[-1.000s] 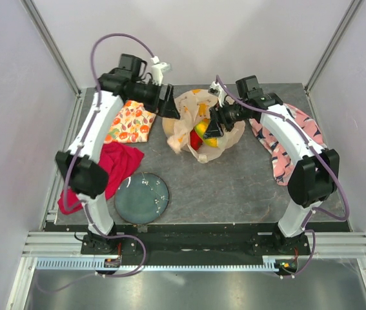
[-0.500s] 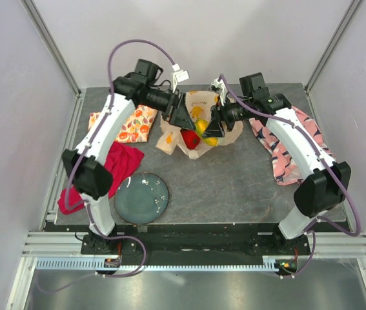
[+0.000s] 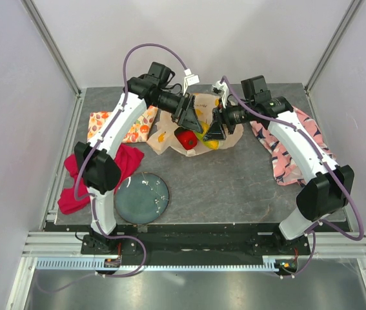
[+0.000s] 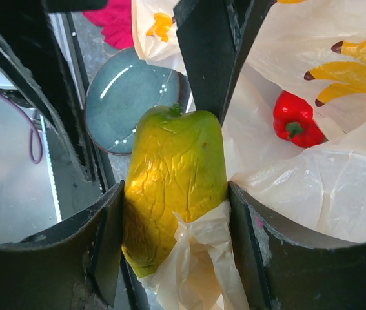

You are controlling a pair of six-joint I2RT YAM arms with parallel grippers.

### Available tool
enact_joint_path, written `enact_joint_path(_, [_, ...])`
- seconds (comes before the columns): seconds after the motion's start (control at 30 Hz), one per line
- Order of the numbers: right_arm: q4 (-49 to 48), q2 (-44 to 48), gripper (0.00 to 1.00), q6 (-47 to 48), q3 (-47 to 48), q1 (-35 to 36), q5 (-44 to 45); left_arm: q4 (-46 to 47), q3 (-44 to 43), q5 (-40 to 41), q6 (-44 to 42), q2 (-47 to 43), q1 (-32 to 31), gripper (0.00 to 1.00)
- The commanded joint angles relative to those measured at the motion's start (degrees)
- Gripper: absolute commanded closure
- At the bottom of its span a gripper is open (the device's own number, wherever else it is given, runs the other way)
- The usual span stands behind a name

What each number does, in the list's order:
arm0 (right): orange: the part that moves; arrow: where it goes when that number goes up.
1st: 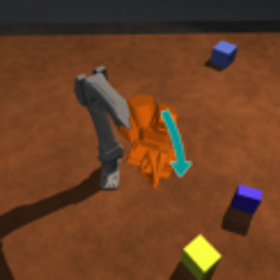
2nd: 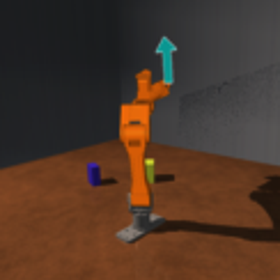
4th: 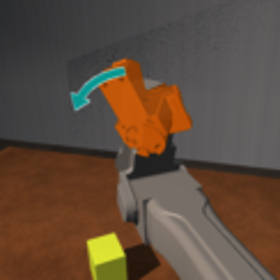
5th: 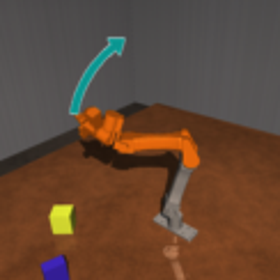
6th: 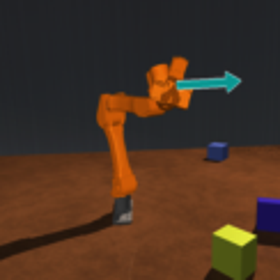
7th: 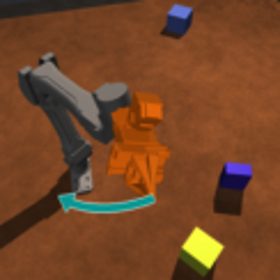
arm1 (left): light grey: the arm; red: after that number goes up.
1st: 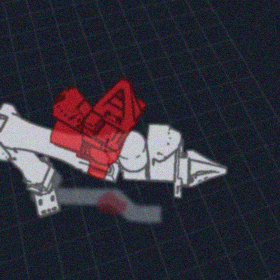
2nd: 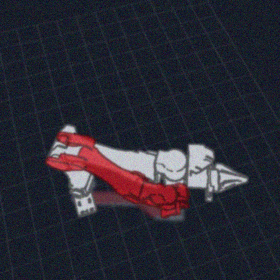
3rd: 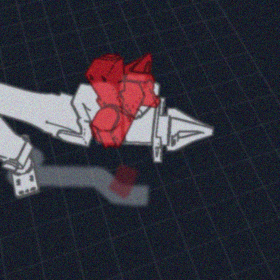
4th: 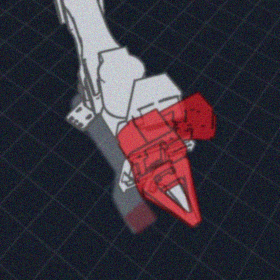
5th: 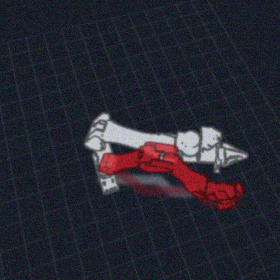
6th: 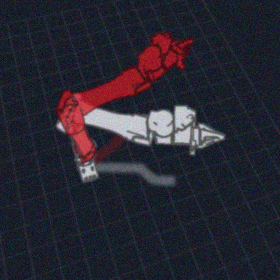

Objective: Take the fake fruits out of the plastic bag

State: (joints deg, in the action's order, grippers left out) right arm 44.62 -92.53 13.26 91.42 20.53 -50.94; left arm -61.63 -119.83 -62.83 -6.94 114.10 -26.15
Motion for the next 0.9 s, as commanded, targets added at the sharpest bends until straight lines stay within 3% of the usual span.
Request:
enact_joint_path(0.0, [-2.87, -0.19, 0.48, -1.12, 2.53, 0.38, -2.76, 0.54, -1.37, -3.97, -0.36, 1.03, -1.36, 0.21])
enact_joint_path(0.1, [-2.87, -0.63, 0.48, -0.69, 2.89, 0.65, -2.41, 0.45, -1.37, -4.06, -0.53, 1.56, -1.36, 0.35])
enact_joint_path(0.13, [-2.79, -0.72, 0.48, -0.69, 2.8, 0.65, -2.15, 0.45, -1.54, -4.49, -0.62, 1.56, -1.36, 0.49])
enact_joint_path(0.2, [-2.96, -0.63, 0.45, -0.69, 2.28, 0.56, -2.15, 0.45, -2.33, -4.85, -0.97, 2.0, -1.27, 0.66])
enact_joint_path(0.23, [-2.96, -0.63, 0.43, -0.77, 2.1, 0.65, -1.97, 0.45, -2.42, -4.85, -1.14, 2.17, -1.27, 0.84])
enact_joint_path(0.27, [-2.87, -0.46, 0.33, -0.69, 1.84, 0.65, -1.54, 0.54, -2.69, -4.67, -1.23, 2.09, -1.1, 0.9])
enact_joint_path(0.33, [-2.09, 0.15, 0.24, 0.53, 1.57, 0.47, 0.3, 0.1, -2.95, -2.93, -1.5, 0.95, 0.04, 0.98])
enact_joint_path(0.4, [0.63, 0.95, 0.16, 2.9, 0.61, -0.31, 2.68, -1.12, -3.04, -1.95, -2.98, -1.07, 1.71, 0.98])
enact_joint_path(0.5, [5.99, 0.25, 0.14, 8.71, -1.75, -1.37, 4.53, -3.06, -1.9, 0.07, -4.83, -9.05, 6.45, 0.98])
enact_joint_path(0.63, [6.97, -1.6, 0.13, 8.98, -5.46, -2.78, 4.36, -7.17, 2.66, 1.56, -6.85, -19.34, 17.5, 0.98])
enact_joint_path(0.7, [6.97, -2.82, 0.12, 8.89, -4.85, -2.87, 4.79, -10.17, 8.28, 1.74, -10.17, -24.35, 22.61, 0.98])
enact_joint_path(0.73, [7.06, -3.09, 0.12, 8.89, -4.32, -2.87, 5.23, -12.01, 10.39, 1.83, -12.11, -25.59, 28.29, 0.98])
enact_joint_path(0.87, [8.11, -5.02, 0.12, 9.15, 0.07, -3.04, 6.29, -18.17, 28.44, 1.4, -18.89, -28.93, 39.32, 0.98])
